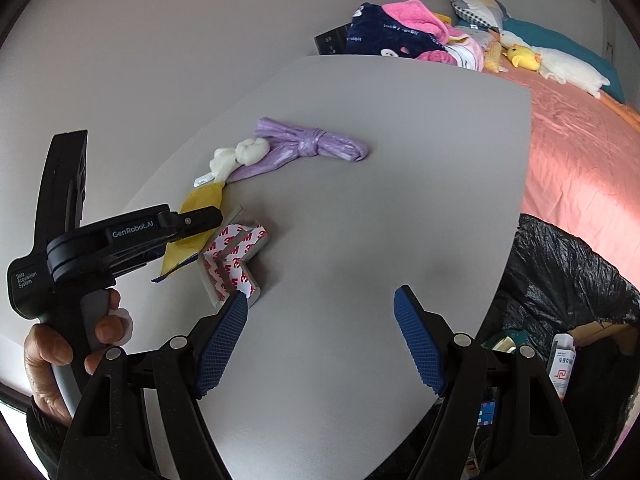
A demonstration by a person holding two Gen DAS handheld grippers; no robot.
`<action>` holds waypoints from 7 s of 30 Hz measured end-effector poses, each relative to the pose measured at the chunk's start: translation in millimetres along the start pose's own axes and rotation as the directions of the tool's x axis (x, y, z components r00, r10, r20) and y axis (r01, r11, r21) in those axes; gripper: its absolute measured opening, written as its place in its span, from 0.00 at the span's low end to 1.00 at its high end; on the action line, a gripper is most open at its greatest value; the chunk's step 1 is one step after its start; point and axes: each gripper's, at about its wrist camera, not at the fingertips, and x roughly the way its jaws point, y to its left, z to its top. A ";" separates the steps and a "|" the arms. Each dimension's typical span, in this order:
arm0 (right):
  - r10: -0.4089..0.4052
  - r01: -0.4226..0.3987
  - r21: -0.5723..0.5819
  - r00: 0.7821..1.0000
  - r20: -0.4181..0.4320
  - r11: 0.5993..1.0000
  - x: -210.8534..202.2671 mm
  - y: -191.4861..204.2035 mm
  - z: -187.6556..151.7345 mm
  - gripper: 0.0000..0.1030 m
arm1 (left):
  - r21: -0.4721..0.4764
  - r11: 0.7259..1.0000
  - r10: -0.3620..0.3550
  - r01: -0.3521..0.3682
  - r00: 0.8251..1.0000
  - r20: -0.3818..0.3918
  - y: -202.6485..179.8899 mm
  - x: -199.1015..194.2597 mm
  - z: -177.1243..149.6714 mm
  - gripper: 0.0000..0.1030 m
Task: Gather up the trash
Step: 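Grasp the yellow snack wrapper with the left tool while the right tool grasps the red-white patterned box, then carry the wrapper and patterned box over the trash bag and release both, then move both tools back toward the desk, then move both open tools over the plush toy and purple bag on the desk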
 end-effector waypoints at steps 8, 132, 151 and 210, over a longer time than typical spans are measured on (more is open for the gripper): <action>-0.008 0.006 -0.075 1.000 -0.027 0.997 18.1 35.0 2.0 0.74 | -0.001 0.999 0.041 -0.041 0.999 0.034 10.2 -12.7 4.2 0.26; -0.144 0.068 0.307 0.962 0.232 0.949 -188.1 -209.7 -74.3 0.11 | 0.585 0.783 -0.157 0.212 0.977 -0.144 -283.3 -4.8 -172.7 0.13; -0.163 0.081 0.389 0.970 0.182 0.918 -180.8 -219.5 -76.7 0.78 | 0.546 0.823 -0.096 0.159 0.985 -0.143 -255.2 1.2 -159.2 0.93; -0.049 0.038 0.132 0.996 0.075 0.991 -8.1 -74.1 40.9 0.78 | 0.370 0.917 0.113 -0.149 0.987 0.116 -53.8 0.6 0.6 0.93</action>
